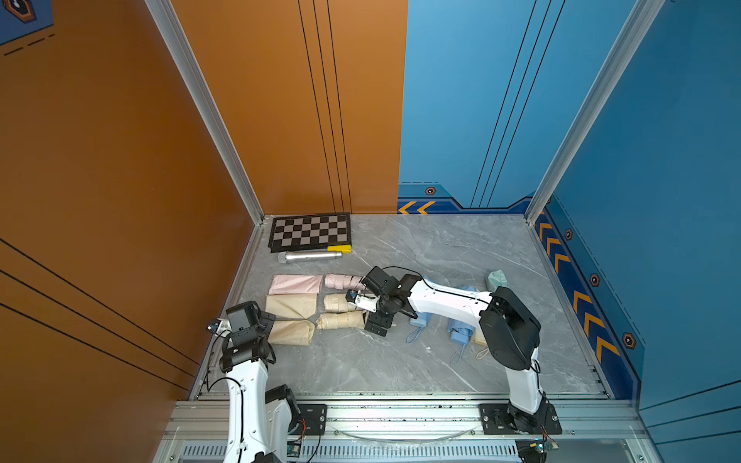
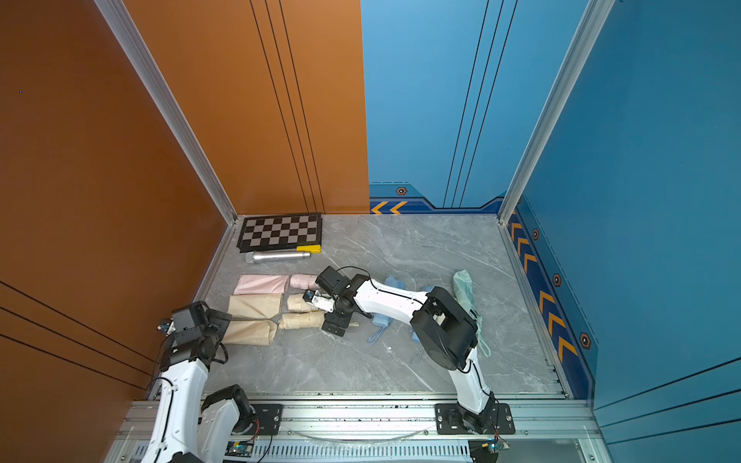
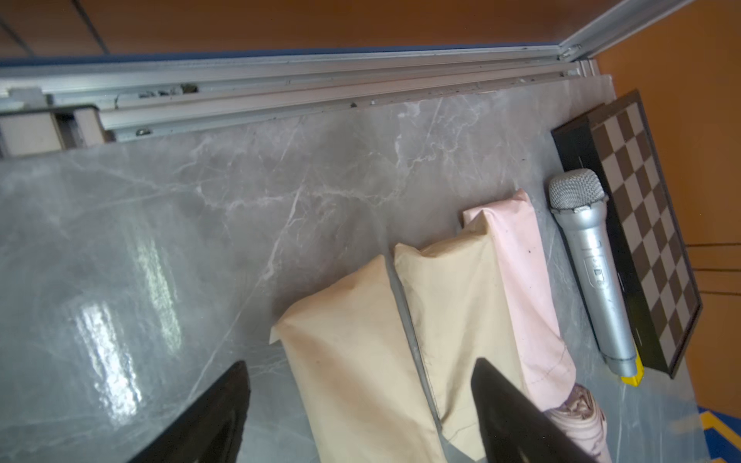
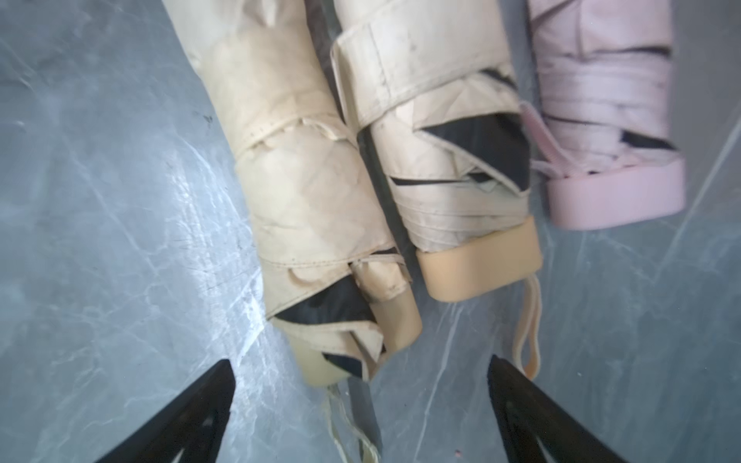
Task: Take umbrellas out of sleeves
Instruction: Place the umbrella at the center of the board, then pick up the umbrella from the center of the board.
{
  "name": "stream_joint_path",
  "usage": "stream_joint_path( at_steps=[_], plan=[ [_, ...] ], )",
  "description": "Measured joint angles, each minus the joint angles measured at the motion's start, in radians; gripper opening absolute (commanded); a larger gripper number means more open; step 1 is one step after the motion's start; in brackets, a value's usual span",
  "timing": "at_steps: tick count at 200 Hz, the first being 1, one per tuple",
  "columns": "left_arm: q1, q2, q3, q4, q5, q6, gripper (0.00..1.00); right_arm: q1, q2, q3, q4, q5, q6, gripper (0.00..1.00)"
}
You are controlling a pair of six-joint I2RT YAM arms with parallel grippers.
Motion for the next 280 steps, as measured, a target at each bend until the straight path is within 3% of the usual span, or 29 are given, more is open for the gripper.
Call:
stream_joint_path(
  at_steps=[31, 63, 110, 156, 225, 280],
  plan=[
    [-0.018, -0.027, 0.07, -0.01, 0.014, 0.034, 0.98, 0.009, -0.119, 0.0, 0.011, 0.018, 0.056, 1.0],
    [-0.083, -0.023, 0.146, -0.016, 0.032, 0.097, 0.98, 0.017, -0.216, -0.016, 0.048, 0.141, 0.161, 1.0],
    [-0.27, 0.059, 0.235, -0.019, 0.051, 0.197, 0.98, -0.003, -0.296, -0.063, 0.065, 0.389, 0.38, 1.0],
    [-0.491, 0.195, 0.297, -0.017, 0.077, 0.293, 0.98, -0.13, -0.361, -0.15, 0.032, 0.522, 0.665, 1.0],
    [-0.629, 0.228, 0.3, 0.076, 0.178, 0.373, 0.98, -0.262, -0.337, -0.237, -0.006, 0.532, 0.983, 1.0],
    [-0.642, 0.245, 0.29, 0.113, 0.212, 0.381, 0.98, -0.283, -0.178, -0.237, -0.007, 0.472, 1.109, 0.99]
  ],
)
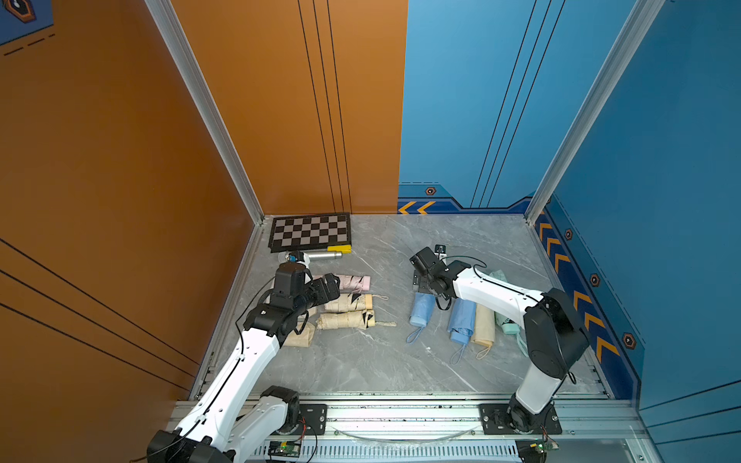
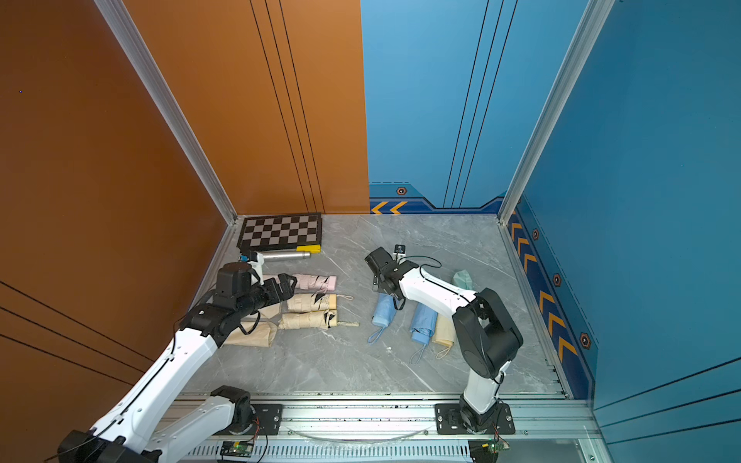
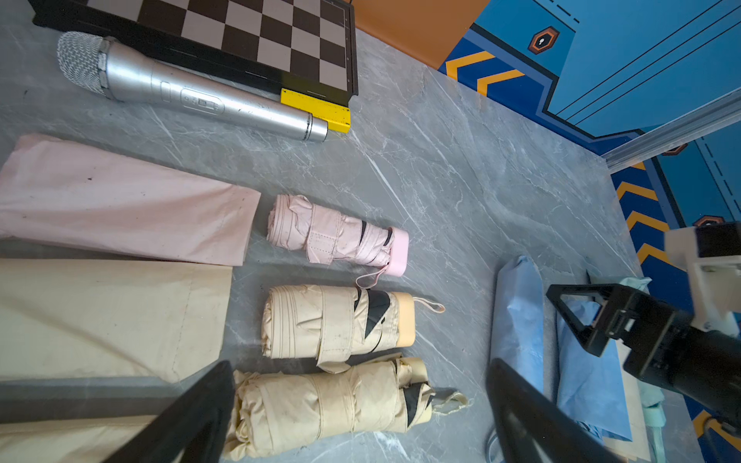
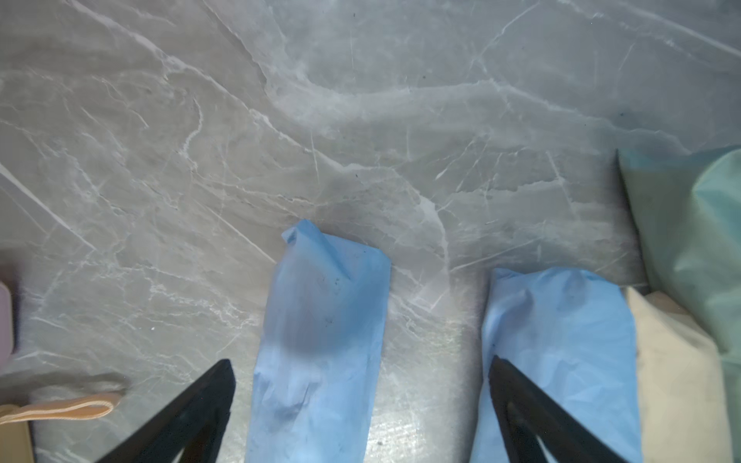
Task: Take umbrellas out of sleeves
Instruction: Pick up the umbrella from the center of the board.
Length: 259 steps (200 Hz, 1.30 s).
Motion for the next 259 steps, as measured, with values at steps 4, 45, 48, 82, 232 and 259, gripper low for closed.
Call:
stream_joint_path(
  at_steps=[4, 45, 48, 82, 232, 259],
  plan=[
    [0.0, 0.0, -0.003, 0.005, 0.005, 0.0, 0.98, 0.0, 0.008, 0.0, 0.0, -0.004, 0.007, 0.98],
    [0.001, 0.002, -0.012, 0.029, 0.026, 0.0, 0.98, 0.002, 0.049, 0.0, 0.0, -0.032, 0.052, 0.95],
    [0.001, 0.002, -0.012, 0.03, 0.026, -0.001, 0.98, 0.002, 0.05, 0.0, 0.0, -0.033, 0.054, 0.95],
    [0.004, 0.002, -0.029, 0.049, 0.033, -0.002, 0.98, 0.005, 0.078, 0.0, 0.0, -0.036, 0.068, 0.91],
    [0.023, 0.003, -0.086, 0.103, 0.055, -0.042, 0.98, 0.011, 0.169, 0.023, 0.023, -0.119, 0.063, 0.57],
    [0.026, 0.003, -0.098, 0.112, 0.063, -0.051, 0.98, 0.011, 0.17, 0.028, 0.027, -0.135, 0.022, 0.48]
  ],
)
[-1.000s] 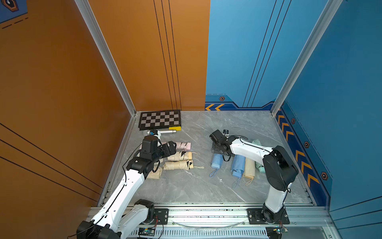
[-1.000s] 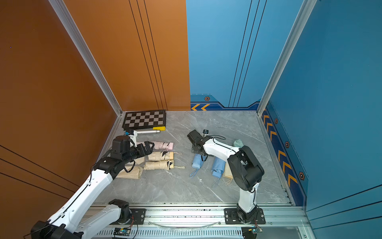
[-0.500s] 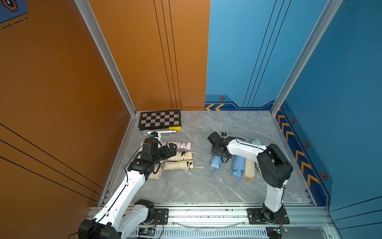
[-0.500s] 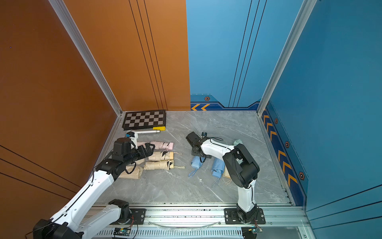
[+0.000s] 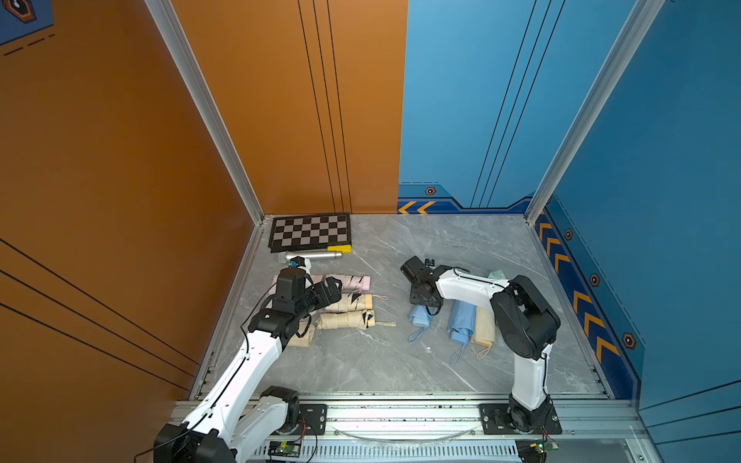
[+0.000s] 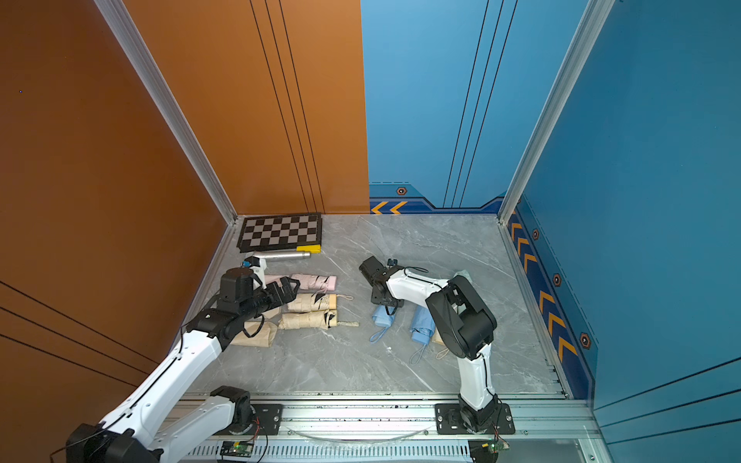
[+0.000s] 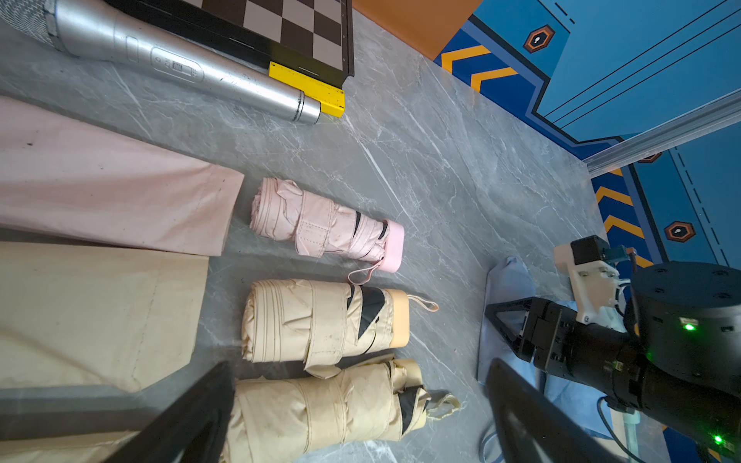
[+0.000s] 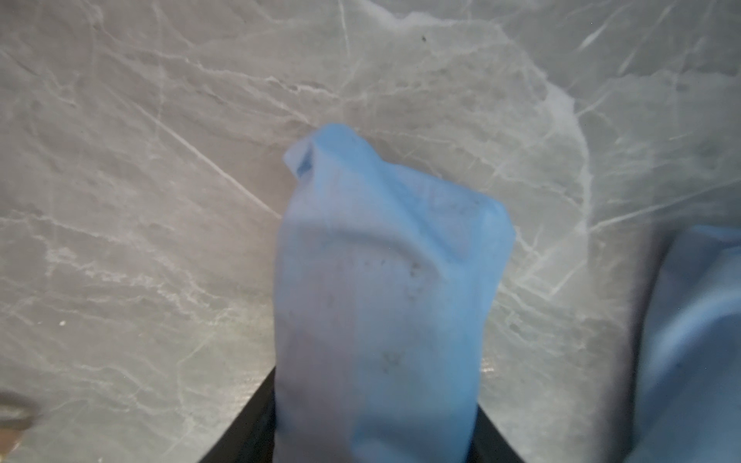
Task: Take umbrellas out of sleeves
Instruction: Pick up the umbrella from the center of the board.
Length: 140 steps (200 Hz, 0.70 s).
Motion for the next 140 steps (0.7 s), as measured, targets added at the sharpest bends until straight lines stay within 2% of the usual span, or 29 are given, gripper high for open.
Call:
stream_joint_path(
  at_steps=[46, 93, 114, 140],
  plan=[
    [0.012, 0.017, -0.002, 0.031, 0.047, -0.007, 1.0, -0.014, 0.003, 0.029, 0.005, -0.079, -0.224, 0.37],
    [0.043, 0.025, -0.002, 0.037, 0.087, -0.008, 0.98, -0.025, -0.025, 0.064, 0.033, -0.235, -0.545, 0.36],
    [0.078, 0.025, -0.002, 0.034, 0.102, -0.02, 0.95, 0.022, -0.083, 0.062, 0.04, -0.29, -0.693, 0.37],
    [0.122, 0.025, -0.002, 0.025, 0.132, -0.04, 0.92, 0.14, -0.179, 0.038, 0.061, -0.322, -0.871, 0.34]
  ],
)
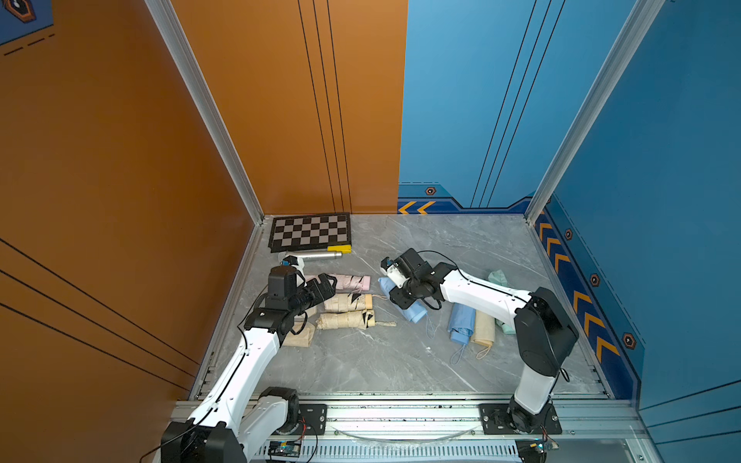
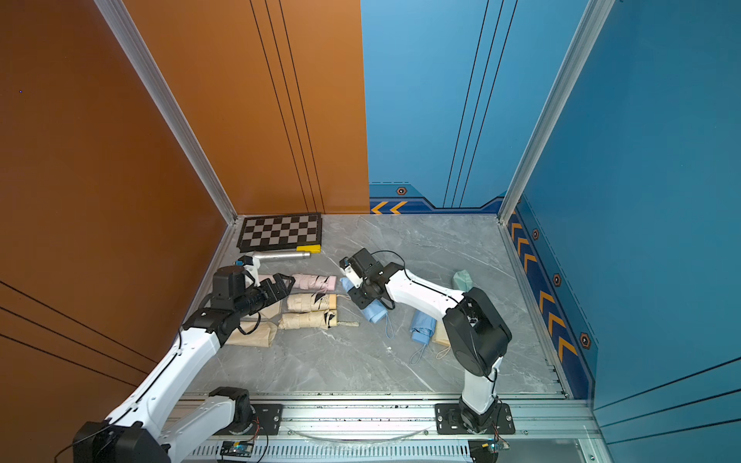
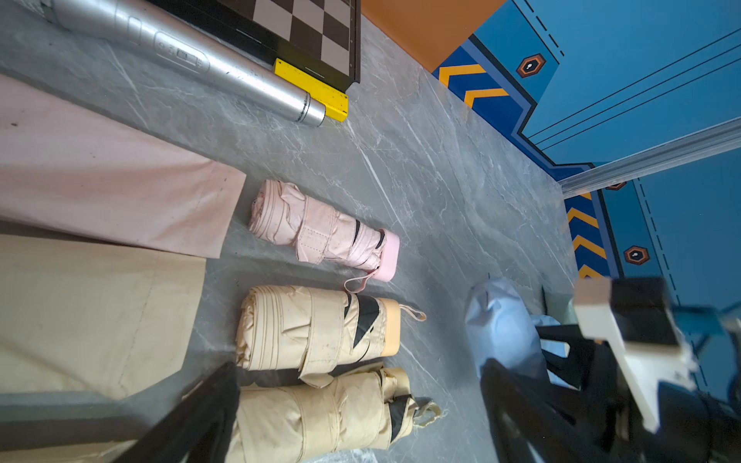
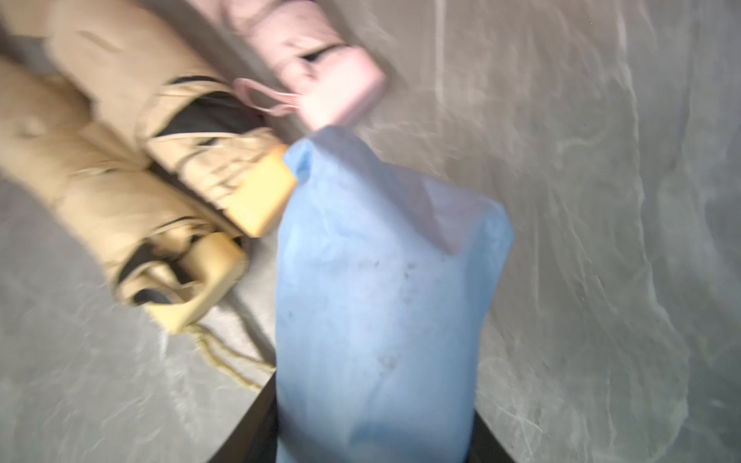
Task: Take umbrellas out of sleeves
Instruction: Pick up the umbrella from the center of the board, then place the umbrella at the center of the board.
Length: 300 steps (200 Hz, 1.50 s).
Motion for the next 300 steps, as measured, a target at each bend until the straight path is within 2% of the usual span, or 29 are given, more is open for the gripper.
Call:
stream_joint_path(
  at_steps=[29, 57, 63, 83, 121, 174, 199, 224, 247, 261, 300],
  plan=[
    [0.031, -0.016, 0.0, -0.031, 0.022, -0.016, 0.89, 0.115, -0.078, -0.073, 0.043, -0.066, -0.164, 0.29],
    [0.055, -0.046, -0.007, -0.058, 0.042, -0.029, 0.87, 0.17, -0.106, -0.163, 0.082, -0.094, -0.285, 0.29],
    [0.058, -0.051, -0.01, -0.063, 0.048, -0.032, 0.82, 0.182, -0.106, -0.177, 0.086, -0.095, -0.312, 0.29],
    [0.068, -0.058, -0.023, -0.071, 0.071, -0.047, 0.8, 0.222, -0.105, -0.213, 0.095, -0.095, -0.396, 0.28],
    [0.068, -0.058, -0.051, -0.086, 0.121, -0.066, 0.76, 0.272, -0.068, -0.23, 0.163, -0.105, -0.486, 0.28],
    [0.058, -0.058, -0.078, -0.096, 0.152, -0.084, 0.75, 0.329, 0.061, -0.229, 0.256, -0.1, -0.541, 0.33],
    [0.044, -0.058, -0.089, -0.111, 0.153, -0.088, 0.74, 0.342, 0.082, -0.227, 0.286, -0.099, -0.548, 0.4],
    [0.027, -0.058, -0.092, -0.123, 0.153, -0.088, 0.74, 0.343, 0.093, -0.219, 0.316, -0.1, -0.547, 0.56],
    [0.011, -0.058, -0.092, -0.135, 0.152, -0.088, 0.74, 0.344, 0.105, -0.218, 0.342, -0.101, -0.545, 0.76],
    [0.0, -0.058, -0.092, -0.145, 0.151, -0.088, 0.73, 0.344, 0.105, -0.218, 0.352, -0.102, -0.539, 0.83],
    [-0.059, -0.066, -0.092, -0.187, 0.125, -0.087, 0.71, 0.338, 0.077, -0.243, 0.415, -0.113, -0.49, 0.88]
  ],
)
